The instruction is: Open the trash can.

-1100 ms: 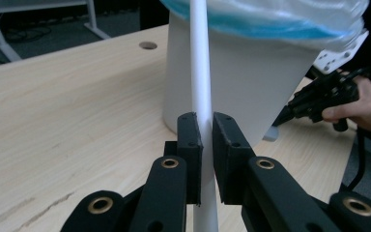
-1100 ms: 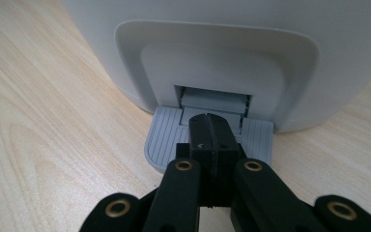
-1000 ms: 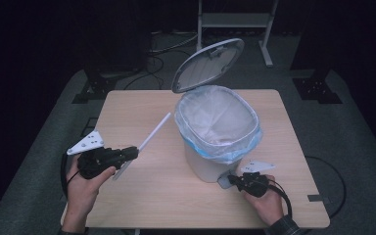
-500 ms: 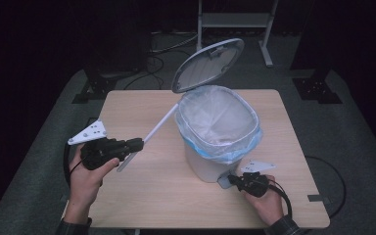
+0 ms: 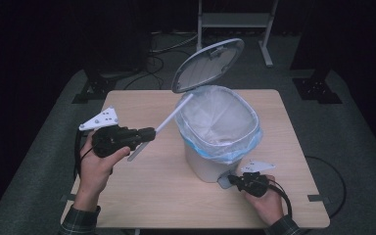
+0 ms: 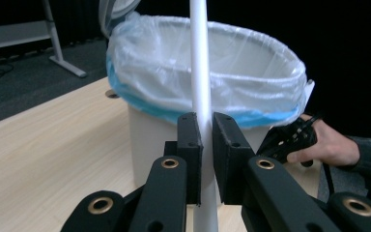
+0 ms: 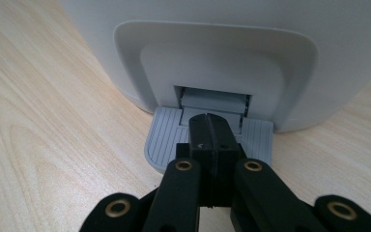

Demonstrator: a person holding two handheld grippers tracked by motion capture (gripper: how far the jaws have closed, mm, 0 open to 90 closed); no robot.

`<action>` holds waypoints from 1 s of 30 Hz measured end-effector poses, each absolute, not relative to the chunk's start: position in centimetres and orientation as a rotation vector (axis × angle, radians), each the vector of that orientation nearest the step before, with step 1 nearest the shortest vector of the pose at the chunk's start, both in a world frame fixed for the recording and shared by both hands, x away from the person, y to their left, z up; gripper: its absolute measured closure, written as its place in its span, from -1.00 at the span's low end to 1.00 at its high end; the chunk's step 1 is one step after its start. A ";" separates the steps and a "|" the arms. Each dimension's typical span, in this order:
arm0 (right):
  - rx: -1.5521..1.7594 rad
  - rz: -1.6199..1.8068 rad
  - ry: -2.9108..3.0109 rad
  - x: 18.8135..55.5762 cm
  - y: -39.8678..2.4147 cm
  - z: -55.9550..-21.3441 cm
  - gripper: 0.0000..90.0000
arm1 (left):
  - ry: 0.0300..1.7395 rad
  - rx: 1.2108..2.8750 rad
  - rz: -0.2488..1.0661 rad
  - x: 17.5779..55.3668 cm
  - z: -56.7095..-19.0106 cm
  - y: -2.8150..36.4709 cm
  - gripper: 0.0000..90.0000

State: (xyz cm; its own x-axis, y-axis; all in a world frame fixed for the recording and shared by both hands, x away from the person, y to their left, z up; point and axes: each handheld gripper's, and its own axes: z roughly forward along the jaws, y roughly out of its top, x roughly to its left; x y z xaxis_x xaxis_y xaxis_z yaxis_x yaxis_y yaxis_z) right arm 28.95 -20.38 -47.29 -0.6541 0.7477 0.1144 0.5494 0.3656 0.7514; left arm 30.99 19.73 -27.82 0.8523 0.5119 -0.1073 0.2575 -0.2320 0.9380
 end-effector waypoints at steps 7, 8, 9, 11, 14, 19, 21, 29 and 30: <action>1.156 1.165 2.381 29.0 -20.4 -47.3 1.00 | 0.548 1.833 0.255 31.6 -26.9 18.1 0.82; 1.156 1.165 2.381 29.0 -20.4 -47.3 1.00 | 0.543 1.835 0.252 31.7 -26.8 17.9 0.82; 1.156 1.165 2.381 29.0 -20.4 -47.3 1.00 | 0.538 1.833 0.250 31.8 -26.7 17.7 0.82; 1.156 1.165 2.381 28.9 -20.4 -47.3 1.00 | 0.531 1.828 0.245 32.1 -26.4 17.3 0.82; 1.157 1.165 2.381 28.9 -20.4 -47.3 1.00 | 0.521 1.833 0.243 32.4 -26.1 16.7 0.82; 1.157 1.165 2.381 29.0 -20.4 -47.3 1.00 | 0.504 1.830 0.238 32.9 -25.6 15.6 0.82; 1.157 1.165 2.381 29.0 -20.4 -47.3 1.00 | 0.498 1.830 0.235 33.1 -25.4 15.2 0.82; 1.158 1.167 2.382 29.0 -20.4 -47.3 1.00 | 0.474 1.829 0.225 34.1 -24.6 13.5 0.82; 1.157 1.167 2.382 29.0 -20.4 -47.3 1.00 | 0.472 1.831 0.223 34.3 -24.6 13.3 0.82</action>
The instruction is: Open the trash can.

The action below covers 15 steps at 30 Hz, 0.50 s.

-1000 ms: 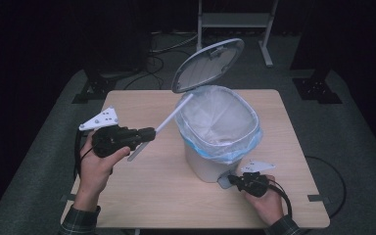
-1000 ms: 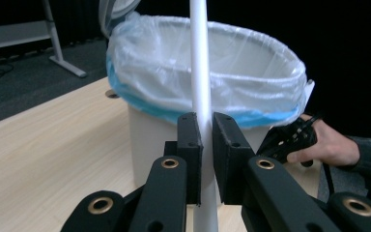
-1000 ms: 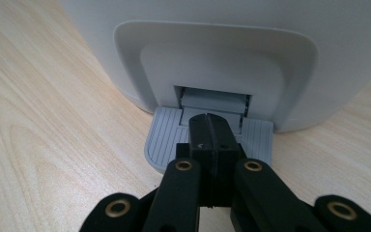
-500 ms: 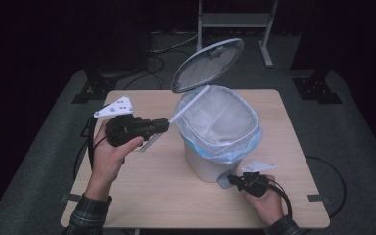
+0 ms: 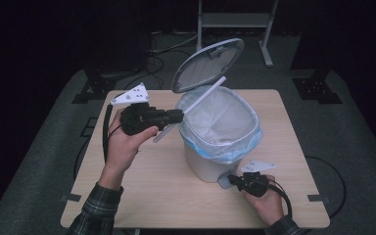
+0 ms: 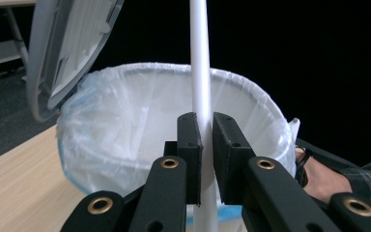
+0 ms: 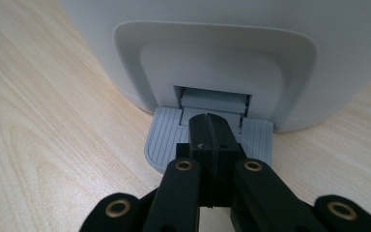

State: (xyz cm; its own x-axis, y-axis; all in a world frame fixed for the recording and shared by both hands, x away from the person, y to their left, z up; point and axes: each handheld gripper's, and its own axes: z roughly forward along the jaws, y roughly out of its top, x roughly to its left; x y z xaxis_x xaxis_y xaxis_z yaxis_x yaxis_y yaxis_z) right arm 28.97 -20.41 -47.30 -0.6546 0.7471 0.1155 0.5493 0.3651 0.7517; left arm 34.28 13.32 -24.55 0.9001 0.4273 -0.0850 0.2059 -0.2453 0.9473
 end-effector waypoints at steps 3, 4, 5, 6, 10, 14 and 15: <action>1.157 1.166 2.382 29.0 -20.4 -47.3 1.00 | 0.473 1.832 0.217 34.7 -24.5 12.8 0.82; 1.156 1.166 2.382 29.0 -20.4 -47.3 1.00 | 0.472 1.832 0.217 34.8 -24.5 12.6 0.82; 1.156 1.166 2.382 29.0 -20.4 -47.3 1.00 | 0.473 1.832 0.216 34.9 -24.5 12.4 0.81; 1.156 1.167 2.382 29.0 -20.4 -47.3 1.00 | 0.472 1.832 0.214 35.1 -24.5 12.2 0.82; 1.157 1.167 2.382 29.0 -20.4 -47.3 1.00 | 0.470 1.842 0.216 35.6 -24.5 11.4 0.81; 1.156 1.167 2.382 29.0 -20.4 -47.3 1.00 | 0.468 1.853 0.224 36.1 -24.4 10.7 0.81; 1.156 1.168 2.382 29.0 -20.4 -47.3 1.00 | 0.468 1.853 0.223 36.1 -24.5 10.6 0.81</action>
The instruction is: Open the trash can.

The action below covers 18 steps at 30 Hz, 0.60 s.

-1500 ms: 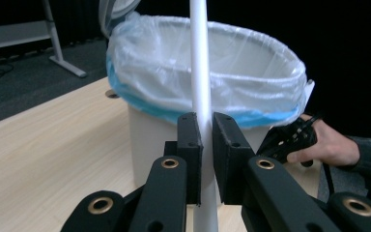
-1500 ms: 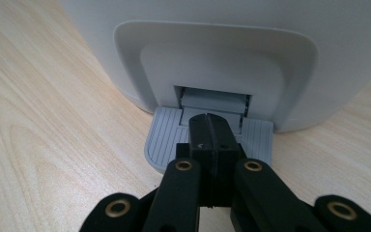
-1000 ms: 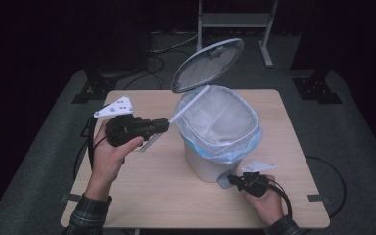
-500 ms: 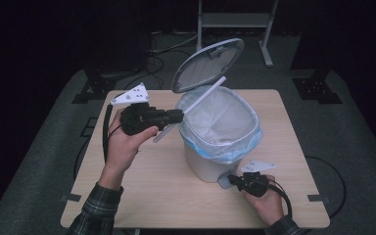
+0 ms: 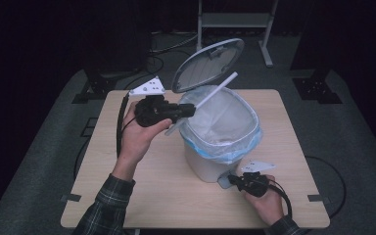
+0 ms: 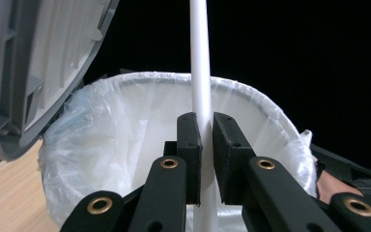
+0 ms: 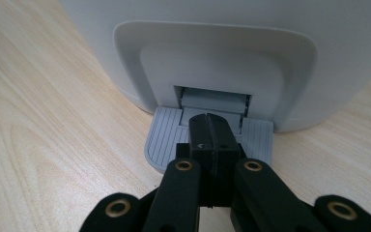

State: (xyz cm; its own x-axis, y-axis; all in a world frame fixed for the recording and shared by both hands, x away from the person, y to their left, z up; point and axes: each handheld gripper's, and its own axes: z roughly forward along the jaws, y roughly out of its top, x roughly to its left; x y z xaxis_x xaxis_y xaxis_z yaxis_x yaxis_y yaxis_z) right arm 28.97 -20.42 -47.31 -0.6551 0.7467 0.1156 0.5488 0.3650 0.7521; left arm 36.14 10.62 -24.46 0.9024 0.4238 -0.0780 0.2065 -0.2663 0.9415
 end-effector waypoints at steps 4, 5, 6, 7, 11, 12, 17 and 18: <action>1.156 1.168 2.382 29.0 -20.4 -47.3 1.00 | 0.478 1.855 0.224 36.5 -24.5 10.0 0.80; 1.156 1.168 2.382 29.0 -20.4 -47.3 1.00 | 0.479 1.859 0.227 36.6 -24.6 9.9 0.80; 1.156 1.168 2.381 29.0 -20.4 -47.3 1.00 | 0.482 1.860 0.230 36.7 -24.6 9.7 0.80; 1.156 1.168 2.382 29.0 -20.4 -47.3 1.00 | 0.482 1.864 0.232 36.7 -24.6 9.6 0.80; 1.156 1.168 2.381 29.0 -20.4 -47.3 1.00 | 0.487 1.872 0.244 36.9 -24.6 9.4 0.79; 1.156 1.168 2.382 29.0 -20.4 -47.3 1.00 | 0.488 1.872 0.245 36.9 -24.6 9.3 0.78; 1.157 1.169 2.382 29.0 -20.4 -47.3 1.00 | 0.493 1.875 0.254 36.9 -24.6 9.3 0.77; 1.156 1.169 2.382 29.0 -20.4 -47.3 1.00 | 0.494 1.875 0.254 36.9 -24.6 9.3 0.77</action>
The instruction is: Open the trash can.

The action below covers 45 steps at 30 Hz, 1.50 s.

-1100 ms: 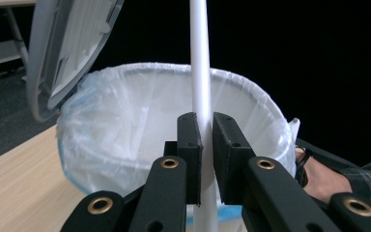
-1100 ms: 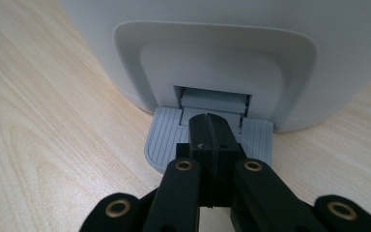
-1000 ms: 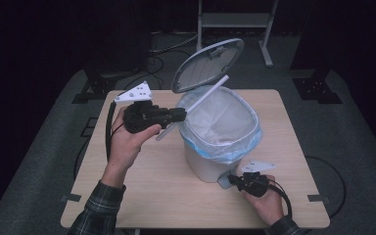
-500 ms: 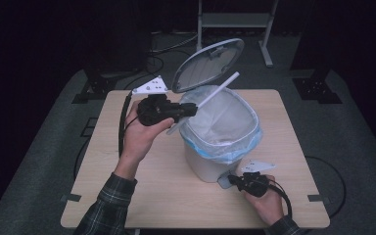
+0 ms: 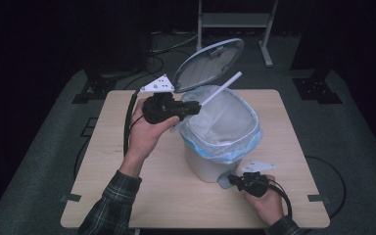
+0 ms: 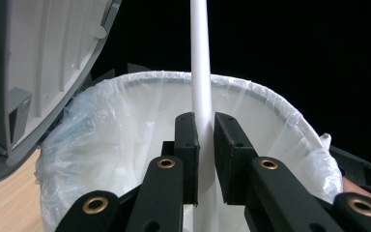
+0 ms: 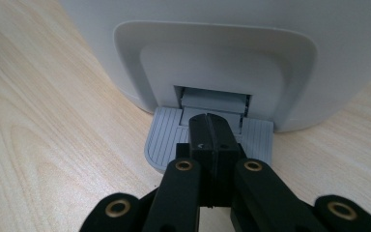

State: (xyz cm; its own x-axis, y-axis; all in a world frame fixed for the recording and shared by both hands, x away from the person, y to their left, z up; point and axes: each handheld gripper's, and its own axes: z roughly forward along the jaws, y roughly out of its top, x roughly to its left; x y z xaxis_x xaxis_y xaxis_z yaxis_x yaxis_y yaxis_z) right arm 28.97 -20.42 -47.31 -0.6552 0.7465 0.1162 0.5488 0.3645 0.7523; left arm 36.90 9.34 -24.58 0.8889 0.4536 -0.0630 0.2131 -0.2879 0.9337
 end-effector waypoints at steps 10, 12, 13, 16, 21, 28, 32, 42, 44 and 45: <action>1.161 1.169 2.382 29.0 -20.4 -47.3 1.00 | 0.490 1.871 0.278 36.7 -24.4 9.5 0.64; 1.157 1.168 2.381 29.0 -20.4 -47.3 1.00 | 0.487 1.868 0.283 36.5 -24.3 9.7 0.63; 1.160 1.169 2.382 29.0 -20.4 -47.3 1.00 | 0.486 1.865 0.283 36.5 -24.3 9.7 0.62; 1.161 1.169 2.382 29.0 -20.4 -47.3 1.00 | 0.488 1.858 0.286 36.3 -24.2 10.0 0.54; 1.158 1.169 2.381 29.0 -20.4 -47.3 1.00 | 0.488 1.860 0.290 35.9 -24.3 10.5 0.44; 1.158 1.168 2.380 29.0 -20.4 -47.3 1.00 | 0.511 1.860 0.304 35.3 -24.8 12.1 0.28; 1.158 1.165 2.380 28.9 -20.4 -47.3 1.00 | 0.521 1.857 0.314 35.0 -24.9 13.2 0.22; 1.158 1.164 2.380 28.9 -20.4 -47.3 1.00 | 0.528 1.865 0.334 34.0 -25.1 14.7 0.15; 1.159 1.165 2.381 28.9 -20.4 -47.3 1.00 | 0.531 1.868 0.333 33.8 -25.3 14.9 0.11; 1.159 1.166 2.381 29.0 -20.4 -47.3 1.00 | 0.534 1.868 0.332 33.7 -25.5 15.0 0.10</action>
